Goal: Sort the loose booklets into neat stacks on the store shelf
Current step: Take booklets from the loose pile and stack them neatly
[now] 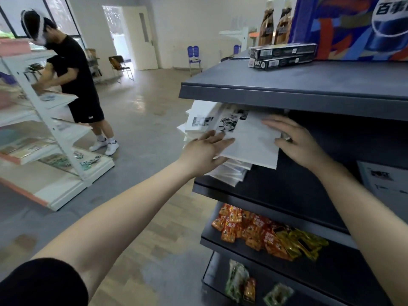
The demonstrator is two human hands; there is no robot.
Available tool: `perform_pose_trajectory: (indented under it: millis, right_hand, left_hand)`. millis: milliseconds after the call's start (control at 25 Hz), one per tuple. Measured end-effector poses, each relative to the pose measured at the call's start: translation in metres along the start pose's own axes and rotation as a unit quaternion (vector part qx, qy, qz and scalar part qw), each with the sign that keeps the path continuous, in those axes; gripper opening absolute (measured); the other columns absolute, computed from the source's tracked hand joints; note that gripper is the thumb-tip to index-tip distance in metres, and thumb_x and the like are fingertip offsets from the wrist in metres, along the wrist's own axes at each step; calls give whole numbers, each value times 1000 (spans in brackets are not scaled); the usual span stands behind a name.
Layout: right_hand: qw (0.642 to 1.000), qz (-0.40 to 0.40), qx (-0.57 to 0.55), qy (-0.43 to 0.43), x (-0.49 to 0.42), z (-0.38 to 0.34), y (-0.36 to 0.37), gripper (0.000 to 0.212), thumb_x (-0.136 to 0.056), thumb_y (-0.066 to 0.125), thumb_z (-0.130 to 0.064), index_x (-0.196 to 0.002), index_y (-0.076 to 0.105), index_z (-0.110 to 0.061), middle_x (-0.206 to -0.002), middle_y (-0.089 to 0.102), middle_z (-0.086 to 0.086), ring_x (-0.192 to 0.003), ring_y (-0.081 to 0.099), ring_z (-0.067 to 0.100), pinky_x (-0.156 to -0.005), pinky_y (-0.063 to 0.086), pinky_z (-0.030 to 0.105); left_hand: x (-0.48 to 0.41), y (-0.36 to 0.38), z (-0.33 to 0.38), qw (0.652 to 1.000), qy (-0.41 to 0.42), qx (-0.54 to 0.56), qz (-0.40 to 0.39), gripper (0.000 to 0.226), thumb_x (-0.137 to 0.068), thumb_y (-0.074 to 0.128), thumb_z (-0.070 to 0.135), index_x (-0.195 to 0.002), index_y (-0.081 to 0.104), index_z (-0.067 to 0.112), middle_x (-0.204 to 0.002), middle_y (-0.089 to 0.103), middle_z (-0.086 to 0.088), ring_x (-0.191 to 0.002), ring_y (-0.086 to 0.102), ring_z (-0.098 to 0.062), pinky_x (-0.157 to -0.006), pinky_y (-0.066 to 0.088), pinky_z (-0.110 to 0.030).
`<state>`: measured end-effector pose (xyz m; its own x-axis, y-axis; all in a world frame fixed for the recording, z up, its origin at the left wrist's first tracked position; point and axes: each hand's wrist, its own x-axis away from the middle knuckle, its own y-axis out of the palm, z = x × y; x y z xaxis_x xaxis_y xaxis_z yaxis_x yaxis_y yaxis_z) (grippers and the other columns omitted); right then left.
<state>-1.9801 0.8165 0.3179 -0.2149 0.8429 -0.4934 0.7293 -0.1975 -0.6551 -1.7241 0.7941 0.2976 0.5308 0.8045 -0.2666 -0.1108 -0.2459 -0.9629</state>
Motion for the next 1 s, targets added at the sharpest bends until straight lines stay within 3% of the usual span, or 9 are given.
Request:
perform_pose_trajectory:
  millis: [80,160,240,440,600,720,1000]
  right_hand:
    - [996,-72,39,-22,14,-11,4,50,-87,62,-26,-133,46,-35,-149,30,-6,-138,23,7,-111,20,17]
    - [981,-127,145,-12,23,-9,16,61,-80,65,-44,-136,40,-42,-155,18,-6,-144,6,21,-118,12,36]
    - [979,-105,176,7,31,-2,24,58,-82,66,-40,-135,43,-42,-155,20,-4,-144,4,29,-118,13,42]
    - [989,-17,143,-41,53,18,11,46,-81,68,-18,-125,59,-29,-140,48,3,-135,31,27,-112,28,37]
    - [985,35,159,-59,88,47,-24,41,-75,72,-25,-116,67,-22,-132,55,4,-130,39,28,-108,30,32]
    - [980,68,168,-81,122,76,-51,41,-77,66,-40,-111,69,-18,-127,58,7,-126,43,30,-106,36,36]
    - [960,130,240,-59,204,135,-120,38,-78,69,-37,-108,70,-15,-117,62,8,-119,47,30,-101,43,36]
  left_hand:
    - [-1,3,13,998,-19,32,52,56,-90,50,49,-142,35,36,-151,33,9,-141,25,-19,-104,38,-39]
    - [-2,6,24,993,-33,62,91,56,-85,53,51,-138,43,34,-147,41,10,-138,31,-18,-101,42,-39]
    - [-1,11,33,992,-40,62,106,55,-83,56,50,-135,48,35,-144,44,12,-136,34,-16,-99,44,-37]
    - [2,25,62,978,-23,123,165,58,-74,50,51,-128,57,31,-133,57,3,-126,45,-24,-93,49,-42]
    - [-8,42,114,960,45,145,233,52,-75,60,50,-119,65,24,-119,66,-7,-110,56,-33,-84,53,-46]
    - [-22,58,158,947,89,146,272,47,-73,63,51,-106,72,19,-114,68,-10,-107,51,-28,-77,54,-50]
    - [-60,94,266,930,167,187,268,40,-75,58,51,-99,75,23,-112,69,-3,-106,47,-19,-70,52,-42]
